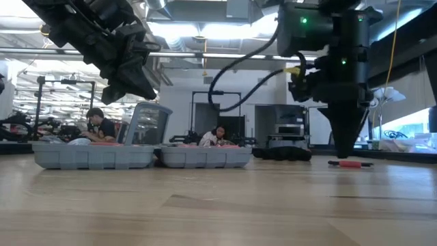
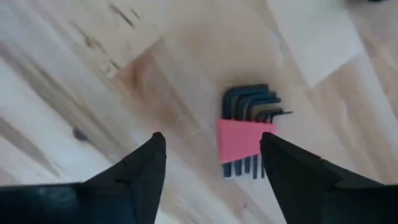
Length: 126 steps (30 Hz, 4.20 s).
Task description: Prefit tool cases
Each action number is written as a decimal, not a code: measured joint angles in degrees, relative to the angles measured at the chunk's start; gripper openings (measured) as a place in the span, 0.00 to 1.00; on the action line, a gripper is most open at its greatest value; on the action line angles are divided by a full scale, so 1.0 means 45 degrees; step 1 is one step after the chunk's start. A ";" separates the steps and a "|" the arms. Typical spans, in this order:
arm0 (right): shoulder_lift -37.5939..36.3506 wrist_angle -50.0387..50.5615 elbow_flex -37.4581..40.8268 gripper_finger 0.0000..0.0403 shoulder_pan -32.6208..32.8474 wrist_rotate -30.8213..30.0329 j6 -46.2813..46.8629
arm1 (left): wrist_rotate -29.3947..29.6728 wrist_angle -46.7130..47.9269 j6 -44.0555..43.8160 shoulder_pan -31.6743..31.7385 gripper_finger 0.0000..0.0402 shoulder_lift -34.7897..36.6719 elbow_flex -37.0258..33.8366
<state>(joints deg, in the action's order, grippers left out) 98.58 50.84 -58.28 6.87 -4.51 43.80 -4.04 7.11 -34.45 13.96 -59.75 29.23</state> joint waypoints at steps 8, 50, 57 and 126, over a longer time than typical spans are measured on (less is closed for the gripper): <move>0.0254 0.0692 0.0000 0.65 -0.0162 -0.0015 0.0118 | 0.0000 -0.0002 -0.0598 0.0005 0.00 0.0000 0.0000; 0.0245 -0.1721 0.1093 0.29 -0.0518 0.0483 -0.2811 | 0.0002 0.0299 -0.2920 -0.0015 0.00 0.0000 -0.0005; 0.0318 -0.1251 0.0085 0.01 -0.0543 0.0526 -0.3307 | 0.0002 0.0304 -0.2875 -0.0015 0.00 0.0000 0.0000; -0.3773 -0.8798 0.6813 0.00 -0.0533 0.0353 1.1216 | 0.0427 -0.0924 0.3306 -0.2259 0.00 -1.4613 1.1103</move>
<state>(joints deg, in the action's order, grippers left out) 81.60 11.24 -27.63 4.47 -2.92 94.27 -2.12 2.95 -19.58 3.79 -125.51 79.20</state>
